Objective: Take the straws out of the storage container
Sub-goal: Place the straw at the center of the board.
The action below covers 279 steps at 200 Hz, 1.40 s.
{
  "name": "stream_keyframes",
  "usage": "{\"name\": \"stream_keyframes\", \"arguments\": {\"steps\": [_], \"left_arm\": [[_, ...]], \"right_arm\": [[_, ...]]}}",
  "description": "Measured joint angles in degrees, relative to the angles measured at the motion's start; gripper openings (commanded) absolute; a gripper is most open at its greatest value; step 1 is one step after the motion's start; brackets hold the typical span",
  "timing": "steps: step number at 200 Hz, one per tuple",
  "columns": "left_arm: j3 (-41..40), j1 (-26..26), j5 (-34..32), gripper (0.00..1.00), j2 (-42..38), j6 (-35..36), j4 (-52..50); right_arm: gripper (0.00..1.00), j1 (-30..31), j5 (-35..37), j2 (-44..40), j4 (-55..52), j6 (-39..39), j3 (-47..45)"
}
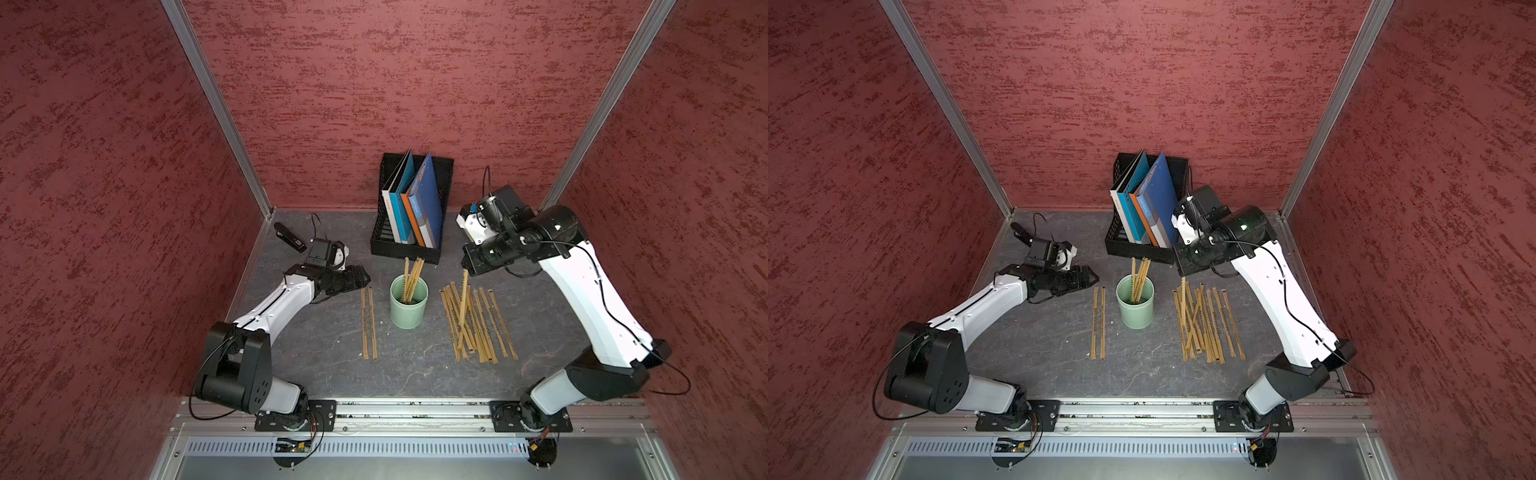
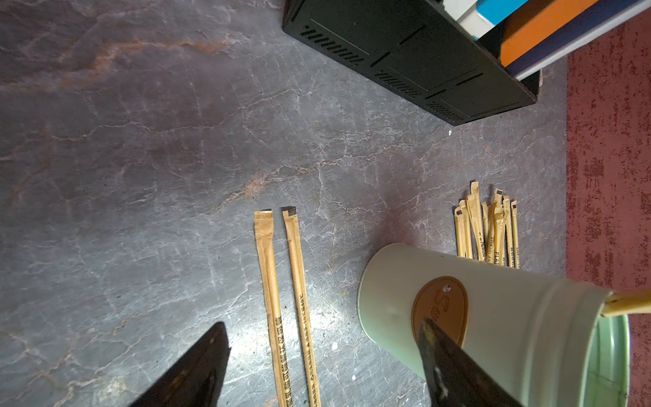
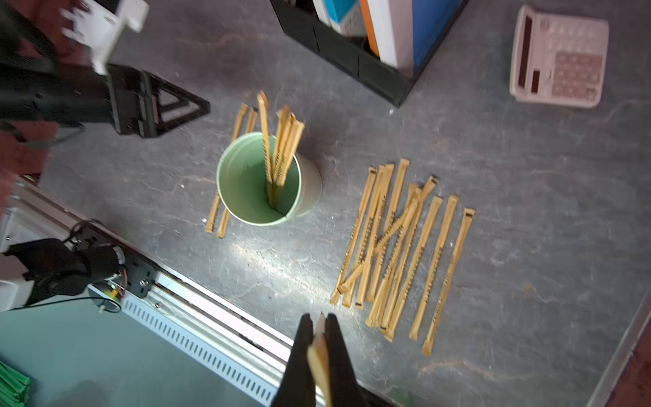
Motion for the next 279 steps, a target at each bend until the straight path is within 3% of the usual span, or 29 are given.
{"name": "stream_keyframes", "arguments": {"steps": [50, 82, 157, 212, 279], "left_arm": [[-0.76, 0.0, 0.0, 0.85, 0.0, 0.02, 0.28], [-0.76, 0.02, 0.0, 0.85, 0.09, 0.02, 0.28], [-0.76, 0.33, -0.11, 0.84, 0.83, 0.04, 0.28], [-0.76, 0.33, -0.11, 0.85, 1.51, 0.07, 0.24], [-0.76, 0.33, -0.13, 0.85, 1.51, 0.24, 0.17]], "right_arm": [[0.0, -4.7, -2.93, 0.59, 4.37, -1.05, -16.96], [0.0, -6.23, -5.97, 5.18, 8.92, -2.1, -22.58], [0.0, -6.38, -12.7, 18.49, 15.28, -4.37, -22.43], [0.0, -6.38, -15.28, 22.49, 19.04, -4.48, -22.56], [0.07, -6.38, -15.91, 26.21, 21.92, -3.78, -22.58]]}}
